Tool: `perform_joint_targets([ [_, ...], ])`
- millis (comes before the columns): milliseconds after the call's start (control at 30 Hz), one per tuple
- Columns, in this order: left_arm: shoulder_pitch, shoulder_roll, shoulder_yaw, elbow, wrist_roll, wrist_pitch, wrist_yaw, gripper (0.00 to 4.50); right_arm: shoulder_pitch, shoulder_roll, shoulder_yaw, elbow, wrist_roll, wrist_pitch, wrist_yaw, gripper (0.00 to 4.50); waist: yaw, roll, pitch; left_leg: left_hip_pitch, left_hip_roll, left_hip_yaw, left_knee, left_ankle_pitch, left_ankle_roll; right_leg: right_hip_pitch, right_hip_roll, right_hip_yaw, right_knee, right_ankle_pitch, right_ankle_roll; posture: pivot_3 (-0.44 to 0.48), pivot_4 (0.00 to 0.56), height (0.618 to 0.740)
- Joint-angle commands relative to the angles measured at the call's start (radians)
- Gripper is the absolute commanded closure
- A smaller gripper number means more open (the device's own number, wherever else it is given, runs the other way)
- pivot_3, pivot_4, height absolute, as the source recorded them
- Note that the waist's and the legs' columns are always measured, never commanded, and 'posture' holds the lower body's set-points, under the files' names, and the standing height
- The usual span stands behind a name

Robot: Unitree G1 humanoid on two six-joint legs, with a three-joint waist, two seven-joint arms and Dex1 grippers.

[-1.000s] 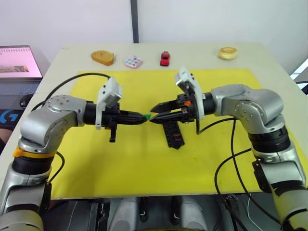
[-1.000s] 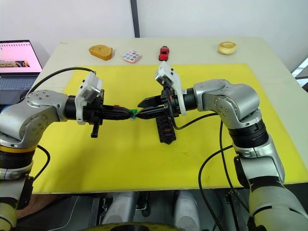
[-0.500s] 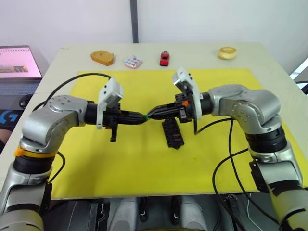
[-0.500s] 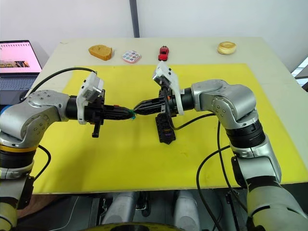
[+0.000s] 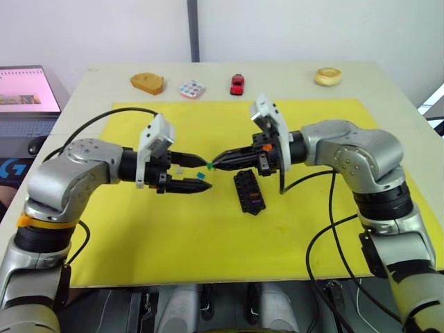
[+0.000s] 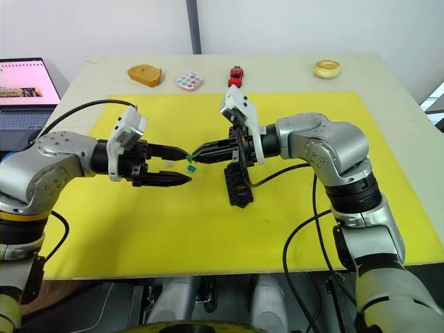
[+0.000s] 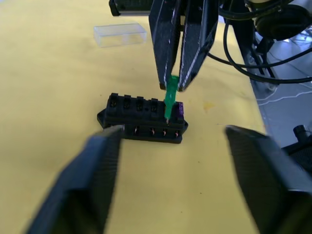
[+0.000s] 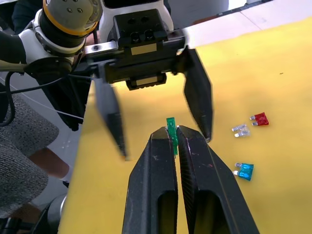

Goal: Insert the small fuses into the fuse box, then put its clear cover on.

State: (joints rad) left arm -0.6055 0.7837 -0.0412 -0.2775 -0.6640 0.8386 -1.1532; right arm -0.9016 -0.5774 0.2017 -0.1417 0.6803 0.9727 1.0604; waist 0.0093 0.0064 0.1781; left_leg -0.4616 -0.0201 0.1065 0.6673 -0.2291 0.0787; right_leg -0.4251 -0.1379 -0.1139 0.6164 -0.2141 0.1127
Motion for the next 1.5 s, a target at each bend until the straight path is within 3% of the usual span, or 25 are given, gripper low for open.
perform_joint_targets([
  [33, 0.018, 0.029, 0.044, -0.028, -0.01, -0.013, 0.005, 0.02, 0.018, -0.028, -0.031, 0.034, -0.045, -0.147, 0.079, 4.5, 0.001, 0.0, 0.0, 0.0, 0.0, 0.0, 0.0, 0.0, 0.0, 0.0, 0.0, 0.0, 0.0, 0.0, 0.0, 0.0, 0.15, 0.74],
  [133, 0.056, 0.048, 0.037, -0.049, 0.008, -0.041, -0.004, 0.02, 0.074, -0.044, -0.056, 0.113, -0.119, -0.4, 0.186, 4.5, 0.001, 0.0, 0.0, 0.0, 0.0, 0.0, 0.0, 0.0, -0.001, 0.001, 0.0, 0.0, -0.001, 0.0, 0.0, 0.0, 0.15, 0.74],
  [300, 0.103, 0.066, 0.005, -0.076, 0.049, -0.095, -0.017, 0.02, 0.099, -0.125, -0.017, 0.247, -0.213, -0.602, 0.395, 4.5, 0.0, 0.0, 0.0, 0.0, 0.0, 0.001, 0.0, 0.0, 0.0, 0.001, 0.001, 0.001, -0.001, 0.0, 0.0, 0.0, 0.15, 0.74],
  [567, 0.181, 0.068, -0.028, -0.125, 0.072, -0.131, -0.007, 0.02, 0.137, -0.125, -0.007, 0.402, -0.325, -0.819, 0.501, 4.5, -0.005, 0.0, 0.0, 0.001, 0.002, 0.0, -0.001, 0.001, -0.001, 0.0, 0.002, 0.001, -0.001, 0.0, 0.0, 0.0, 0.15, 0.74],
  [1500, 0.184, 0.065, -0.055, -0.136, 0.078, -0.137, -0.014, 0.02, 0.206, -0.078, -0.005, 0.352, -0.358, -0.815, 0.447, 4.5, -0.002, 0.0, 0.0, 0.001, 0.002, 0.0, -0.001, 0.001, -0.003, 0.001, 0.002, 0.001, -0.001, 0.0, 0.0, 0.0, 0.15, 0.74],
])
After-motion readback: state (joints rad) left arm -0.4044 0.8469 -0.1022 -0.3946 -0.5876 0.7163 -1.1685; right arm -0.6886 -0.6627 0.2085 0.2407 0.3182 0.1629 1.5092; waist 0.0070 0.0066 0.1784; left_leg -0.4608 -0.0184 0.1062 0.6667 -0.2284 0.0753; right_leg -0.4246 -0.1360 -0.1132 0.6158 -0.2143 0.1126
